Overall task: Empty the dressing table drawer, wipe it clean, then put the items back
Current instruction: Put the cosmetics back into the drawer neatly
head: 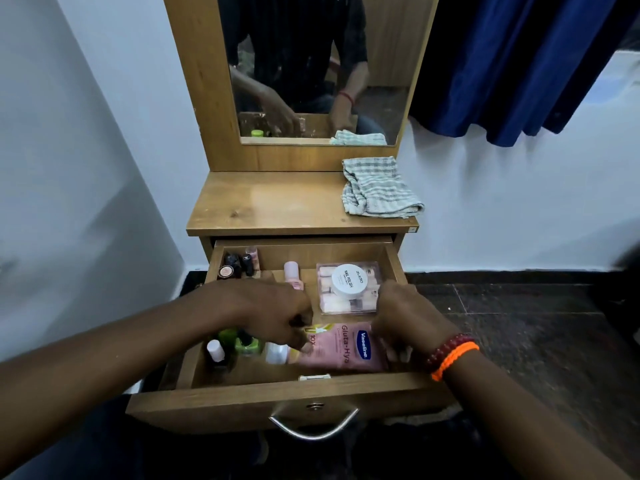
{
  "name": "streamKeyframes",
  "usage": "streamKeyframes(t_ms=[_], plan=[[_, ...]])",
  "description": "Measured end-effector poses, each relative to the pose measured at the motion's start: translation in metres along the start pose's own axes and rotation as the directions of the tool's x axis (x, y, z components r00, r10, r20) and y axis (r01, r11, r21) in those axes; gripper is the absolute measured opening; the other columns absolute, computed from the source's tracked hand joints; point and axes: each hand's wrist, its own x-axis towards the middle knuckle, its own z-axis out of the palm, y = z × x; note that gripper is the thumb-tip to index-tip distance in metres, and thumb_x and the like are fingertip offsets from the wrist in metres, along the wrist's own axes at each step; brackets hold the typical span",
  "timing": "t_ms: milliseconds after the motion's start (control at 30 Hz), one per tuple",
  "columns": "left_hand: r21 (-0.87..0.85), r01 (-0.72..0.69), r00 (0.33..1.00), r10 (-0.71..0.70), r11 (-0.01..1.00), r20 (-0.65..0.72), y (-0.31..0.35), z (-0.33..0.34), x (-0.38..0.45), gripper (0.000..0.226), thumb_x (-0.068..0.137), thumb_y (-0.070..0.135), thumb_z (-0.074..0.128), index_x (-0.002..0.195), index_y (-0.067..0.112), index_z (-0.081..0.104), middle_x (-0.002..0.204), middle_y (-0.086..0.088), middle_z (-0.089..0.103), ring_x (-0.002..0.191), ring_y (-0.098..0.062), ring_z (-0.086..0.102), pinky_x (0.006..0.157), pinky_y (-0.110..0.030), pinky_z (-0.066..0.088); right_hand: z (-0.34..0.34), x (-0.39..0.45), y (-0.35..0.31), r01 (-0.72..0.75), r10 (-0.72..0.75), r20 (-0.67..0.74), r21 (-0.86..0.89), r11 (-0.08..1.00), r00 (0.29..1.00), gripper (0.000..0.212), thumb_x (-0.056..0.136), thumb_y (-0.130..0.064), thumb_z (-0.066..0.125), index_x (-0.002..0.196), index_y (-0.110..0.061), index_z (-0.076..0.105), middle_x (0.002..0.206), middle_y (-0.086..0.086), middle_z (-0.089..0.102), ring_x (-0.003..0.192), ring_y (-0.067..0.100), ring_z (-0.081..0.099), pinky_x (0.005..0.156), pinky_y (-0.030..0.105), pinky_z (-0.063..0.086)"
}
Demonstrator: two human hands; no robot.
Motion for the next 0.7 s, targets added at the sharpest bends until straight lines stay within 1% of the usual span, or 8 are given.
streamKeyframes(t_ms=[133, 233, 367, 433, 500, 567, 600, 700], plan=[[0.015, 0.003, 1.000, -0.004, 1.000, 0.030, 0.009, 0.005, 0.005, 0.040, 0.096, 0.054, 0.057, 0.116, 0.021, 0.066, 0.110, 0.001, 0.070, 0.100, -0.021, 0.065, 0.089, -0.043, 0.056, 0.004, -0.004, -0.006, -0.010, 0.010, 0.008, 0.009, 1.000, 1.000, 0.049, 0.094, -0.010, 0.070, 0.138, -0.007, 0.048, 0.128, 0.014, 0.059, 0.087, 0.020, 0.059, 0.061, 0.022, 0.049], [0.054, 0.018, 1.000, -0.020, 0.998, 0.019, 0.008, 0.011, 0.007, 0.036, 0.095, 0.055, 0.056, 0.112, 0.025, 0.065, 0.107, 0.001, 0.071, 0.100, -0.021, 0.064, 0.090, -0.044, 0.053, 0.005, -0.007, -0.008, -0.009, 0.009, 0.000, -0.015, 1.000, 1.000, 0.047, 0.095, -0.010, 0.070, 0.137, -0.007, 0.050, 0.128, 0.014, 0.060, 0.090, 0.021, 0.062, 0.060, 0.021, 0.049], [0.063, 0.060, 0.998, -0.058, 0.996, -0.031, 0.009, 0.016, 0.005, 0.038, 0.095, 0.053, 0.056, 0.120, 0.025, 0.064, 0.114, -0.002, 0.070, 0.108, -0.025, 0.061, 0.093, -0.040, 0.046, 0.006, -0.009, -0.006, -0.018, 0.018, -0.018, -0.017, 1.000, 1.000, 0.041, 0.093, -0.010, 0.071, 0.131, -0.007, 0.053, 0.114, 0.012, 0.062, 0.088, 0.021, 0.066, 0.064, 0.024, 0.053], [0.013, 0.068, 0.990, -0.066, 0.998, -0.128, 0.016, 0.018, -0.002, 0.041, 0.097, 0.046, 0.058, 0.129, 0.020, 0.061, 0.123, -0.003, 0.068, 0.118, -0.024, 0.059, 0.101, -0.041, 0.042, 0.004, -0.011, -0.004, -0.033, 0.033, -0.027, 0.004, 0.999, 0.999, 0.036, 0.092, -0.013, 0.074, 0.124, -0.009, 0.058, 0.097, 0.008, 0.061, 0.087, 0.022, 0.070, 0.067, 0.027, 0.058], [0.008, 0.074, 0.954, -0.069, 0.997, -0.293, 0.023, 0.022, -0.015, 0.038, 0.099, 0.042, 0.057, 0.129, 0.019, 0.061, 0.126, -0.002, 0.065, 0.123, -0.021, 0.055, 0.108, -0.043, 0.034, -0.002, -0.018, -0.003, -0.028, 0.030, -0.037, 0.056, 0.998, 0.999, 0.027, 0.091, -0.017, 0.076, 0.114, -0.012, 0.063, 0.097, 0.007, 0.067, 0.081, 0.022, 0.074, 0.066, 0.032, 0.063], [0.020, 0.087, 0.893, -0.069, 0.996, -0.445, 0.026, 0.033, -0.034, 0.034, 0.100, 0.042, 0.054, 0.127, 0.023, 0.062, 0.125, 0.002, 0.063, 0.123, -0.018, 0.053, 0.108, -0.043, 0.031, -0.007, -0.034, -0.001, 0.046, -0.037, -0.070, 0.118, 0.992, 0.997, 0.016, 0.091, -0.021, 0.076, 0.104, -0.019, 0.068, 0.100, 0.004, 0.072, 0.069, 0.013, 0.071, 0.051, 0.021, 0.056], [-0.006, 0.086, 0.859, -0.077, 0.996, -0.507, 0.027, 0.041, -0.045, 0.035, 0.100, 0.042, 0.053, 0.129, 0.026, 0.061, 0.126, 0.005, 0.062, 0.123, -0.015, 0.052, 0.107, -0.041, 0.032, -0.008, -0.044, 0.000, 0.105, -0.090, -0.111, 0.141, 0.984, 0.990, 0.013, 0.090, -0.024, 0.077, 0.101, -0.023, 0.071, 0.098, -0.002, 0.073, 0.068, 0.006, 0.069, 0.048, 0.014, 0.049], [-0.108, 0.016, 0.760, -0.083, 0.994, -0.644, 0.029, 0.066, -0.078, 0.034, 0.100, 0.046, 0.049, 0.126, 0.031, 0.064, 0.122, 0.016, 0.061, 0.115, -0.005, 0.053, 0.099, -0.036, 0.040, 0.001, -0.082, -0.001, 0.306, -0.276, -0.199, 0.142, 0.941, 0.940, 0.009, 0.085, -0.030, 0.080, 0.093, -0.032, 0.078, 0.081, -0.021, 0.066, 0.070, -0.009, 0.060, 0.057, 0.005, 0.042]])
